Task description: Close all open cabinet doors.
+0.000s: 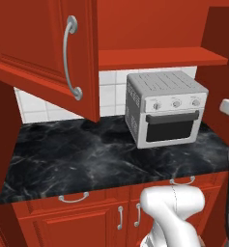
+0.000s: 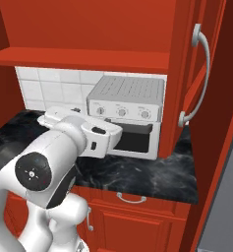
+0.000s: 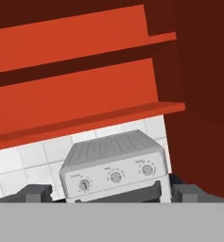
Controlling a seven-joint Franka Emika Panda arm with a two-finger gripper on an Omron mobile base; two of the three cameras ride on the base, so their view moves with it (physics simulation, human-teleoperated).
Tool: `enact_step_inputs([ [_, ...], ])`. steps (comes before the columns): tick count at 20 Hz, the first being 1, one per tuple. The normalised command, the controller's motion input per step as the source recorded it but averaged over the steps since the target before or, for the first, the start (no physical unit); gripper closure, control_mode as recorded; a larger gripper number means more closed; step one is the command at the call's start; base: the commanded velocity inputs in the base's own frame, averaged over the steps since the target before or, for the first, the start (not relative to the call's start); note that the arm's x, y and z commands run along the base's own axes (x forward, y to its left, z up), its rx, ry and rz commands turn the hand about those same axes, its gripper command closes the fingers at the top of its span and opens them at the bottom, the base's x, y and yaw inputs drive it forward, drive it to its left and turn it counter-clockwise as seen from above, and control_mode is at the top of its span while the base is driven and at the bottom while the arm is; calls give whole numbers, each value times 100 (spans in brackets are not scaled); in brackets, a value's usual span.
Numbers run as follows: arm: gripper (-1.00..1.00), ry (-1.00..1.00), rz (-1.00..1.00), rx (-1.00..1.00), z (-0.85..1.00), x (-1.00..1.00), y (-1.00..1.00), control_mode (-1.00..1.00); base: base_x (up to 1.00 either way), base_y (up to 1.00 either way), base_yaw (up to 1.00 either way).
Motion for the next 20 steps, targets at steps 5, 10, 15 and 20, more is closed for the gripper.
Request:
enact_step_inputs([
  [5,-100,-21,0,0,0,-33,7,-100,0,0,0],
  [10,-100,-29,0,-1,0,-33,27,-100,0,0,0],
  [15,-100,-27,0,0,0,-37,28,-100,0,0,0],
  [20,-100,-21,0,1,0,-26,16,-100,0,0,0],
])
